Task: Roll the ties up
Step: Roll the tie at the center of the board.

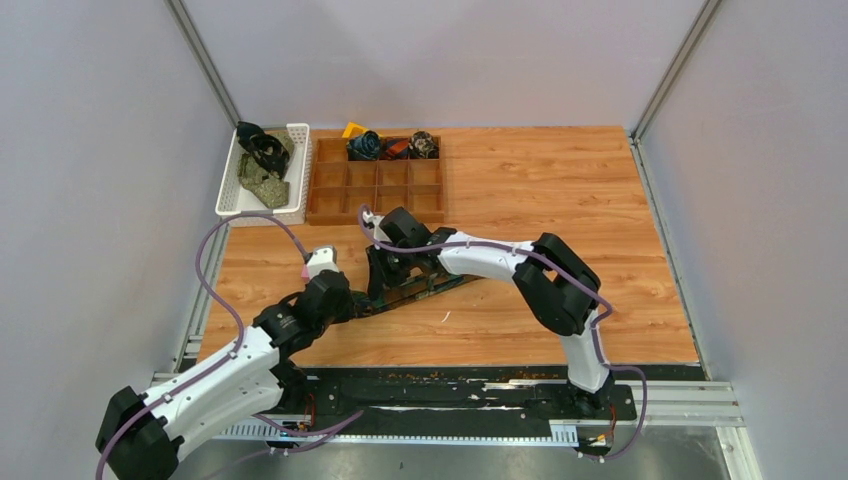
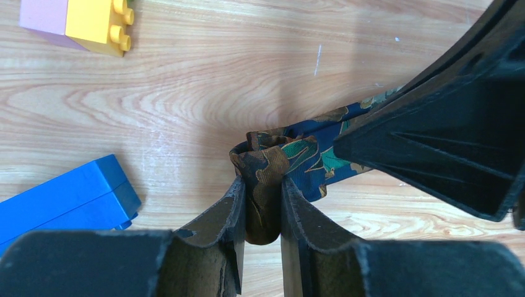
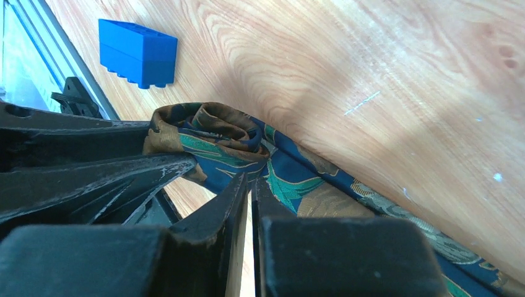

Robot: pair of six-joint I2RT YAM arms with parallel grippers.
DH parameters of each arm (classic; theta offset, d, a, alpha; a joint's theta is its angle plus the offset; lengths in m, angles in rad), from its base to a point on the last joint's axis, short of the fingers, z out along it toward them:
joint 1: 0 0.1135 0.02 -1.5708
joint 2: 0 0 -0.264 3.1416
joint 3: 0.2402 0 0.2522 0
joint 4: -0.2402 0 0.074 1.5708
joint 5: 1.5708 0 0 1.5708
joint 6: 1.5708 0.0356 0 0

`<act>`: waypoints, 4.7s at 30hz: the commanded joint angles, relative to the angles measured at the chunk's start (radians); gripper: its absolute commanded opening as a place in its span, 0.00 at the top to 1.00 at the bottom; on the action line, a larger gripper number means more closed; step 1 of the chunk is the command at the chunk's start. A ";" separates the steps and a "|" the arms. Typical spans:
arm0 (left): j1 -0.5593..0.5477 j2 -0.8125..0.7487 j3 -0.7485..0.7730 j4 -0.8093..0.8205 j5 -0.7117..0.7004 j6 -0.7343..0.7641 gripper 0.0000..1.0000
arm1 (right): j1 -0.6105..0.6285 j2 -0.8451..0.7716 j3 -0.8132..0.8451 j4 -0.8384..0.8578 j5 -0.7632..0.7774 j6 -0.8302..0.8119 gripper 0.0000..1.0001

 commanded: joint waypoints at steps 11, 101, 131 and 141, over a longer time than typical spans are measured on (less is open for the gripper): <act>0.005 0.078 0.127 -0.123 -0.038 0.047 0.80 | 0.057 0.108 0.109 0.057 -0.053 0.032 0.92; -0.273 0.449 0.419 -0.105 -0.303 0.092 0.43 | -0.219 -0.544 -0.402 0.045 0.058 0.029 0.94; -0.049 -0.252 0.013 -0.097 -0.090 0.033 0.11 | -0.053 -0.320 -0.168 0.053 0.068 0.023 0.92; 0.017 -0.246 -0.014 -0.085 -0.020 0.010 0.13 | -0.008 -0.243 -0.111 0.028 0.078 0.016 0.90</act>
